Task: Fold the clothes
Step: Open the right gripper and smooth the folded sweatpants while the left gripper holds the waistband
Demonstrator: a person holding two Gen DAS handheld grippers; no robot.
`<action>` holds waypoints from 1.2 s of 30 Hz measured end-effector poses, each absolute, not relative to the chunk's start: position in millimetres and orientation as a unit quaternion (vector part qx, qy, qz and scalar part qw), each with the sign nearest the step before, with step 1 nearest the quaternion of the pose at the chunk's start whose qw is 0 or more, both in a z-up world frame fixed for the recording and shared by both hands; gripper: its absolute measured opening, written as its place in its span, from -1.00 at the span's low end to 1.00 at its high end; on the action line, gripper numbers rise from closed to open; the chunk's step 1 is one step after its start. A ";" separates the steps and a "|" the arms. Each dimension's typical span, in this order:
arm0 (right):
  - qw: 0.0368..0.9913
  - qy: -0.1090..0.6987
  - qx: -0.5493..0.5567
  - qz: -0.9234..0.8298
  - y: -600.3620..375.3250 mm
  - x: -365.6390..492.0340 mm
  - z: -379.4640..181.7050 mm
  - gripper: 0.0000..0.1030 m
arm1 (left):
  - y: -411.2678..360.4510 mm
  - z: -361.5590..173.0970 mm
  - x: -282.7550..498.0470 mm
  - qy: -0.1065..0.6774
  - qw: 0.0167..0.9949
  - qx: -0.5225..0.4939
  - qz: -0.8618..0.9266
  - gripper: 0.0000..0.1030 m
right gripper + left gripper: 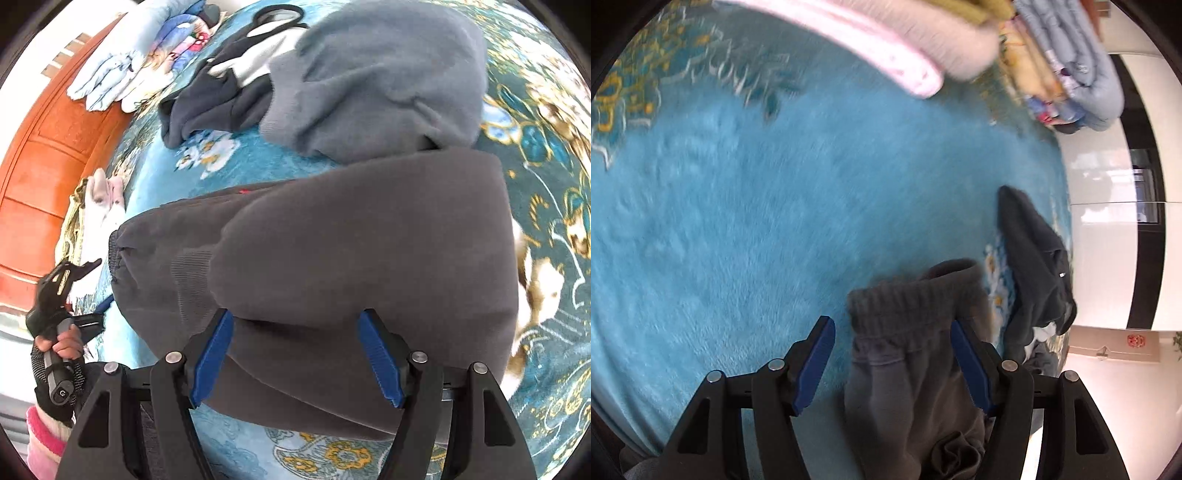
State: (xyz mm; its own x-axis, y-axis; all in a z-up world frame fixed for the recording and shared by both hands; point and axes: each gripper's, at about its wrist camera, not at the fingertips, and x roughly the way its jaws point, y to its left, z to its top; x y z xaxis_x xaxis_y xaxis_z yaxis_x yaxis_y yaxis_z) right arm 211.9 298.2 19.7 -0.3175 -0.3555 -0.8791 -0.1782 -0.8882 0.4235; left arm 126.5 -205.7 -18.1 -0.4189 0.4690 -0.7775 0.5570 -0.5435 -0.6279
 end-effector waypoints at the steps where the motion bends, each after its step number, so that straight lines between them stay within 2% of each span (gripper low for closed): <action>1: 0.056 -0.229 0.581 -0.779 297.0 210.6 19.6 0.39 | -206.2 -21.0 125.6 0.476 0.034 0.543 -0.691 0.41; 12: 0.052 -0.239 0.591 -0.768 292.2 203.7 10.5 0.39 | -193.4 -53.4 106.0 0.489 0.030 0.555 -0.672 0.43; 13: 0.053 -0.240 0.591 -0.768 292.7 204.1 10.7 0.39 | -194.0 -53.8 106.1 0.494 0.028 0.551 -0.672 0.34; 14: 0.054 -0.242 0.591 -0.768 293.4 204.9 10.9 0.39 | -194.4 -54.9 105.6 0.497 0.024 0.550 -0.671 0.16; 16: 0.055 -0.244 0.590 -0.768 294.6 206.2 11.4 0.39 | -192.7 -56.2 105.8 0.497 0.018 0.548 -0.672 0.06; 20: 0.060 -0.250 0.587 -0.768 296.3 209.2 12.3 0.39 | -190.0 -40.1 109.6 0.488 -0.006 0.529 -0.694 -0.32; 21: 0.062 -0.251 0.586 -0.768 297.2 210.4 12.9 0.39 | -188.1 -34.8 109.9 0.483 -0.011 0.523 -0.702 -0.34; 26: 0.063 -0.256 0.570 -0.778 308.4 218.6 21.7 0.39 | -155.8 20.7 123.7 0.371 -0.033 0.486 -0.791 -0.38; 34: 0.032 -0.285 0.549 -0.785 346.0 226.9 28.3 0.39 | -28.5 147.6 140.1 0.172 -0.153 0.417 -0.879 -0.39; 36: 0.026 -0.287 0.539 -0.791 354.8 228.0 34.3 0.39 | 15.8 164.4 149.8 0.112 -0.179 0.408 -0.888 -0.39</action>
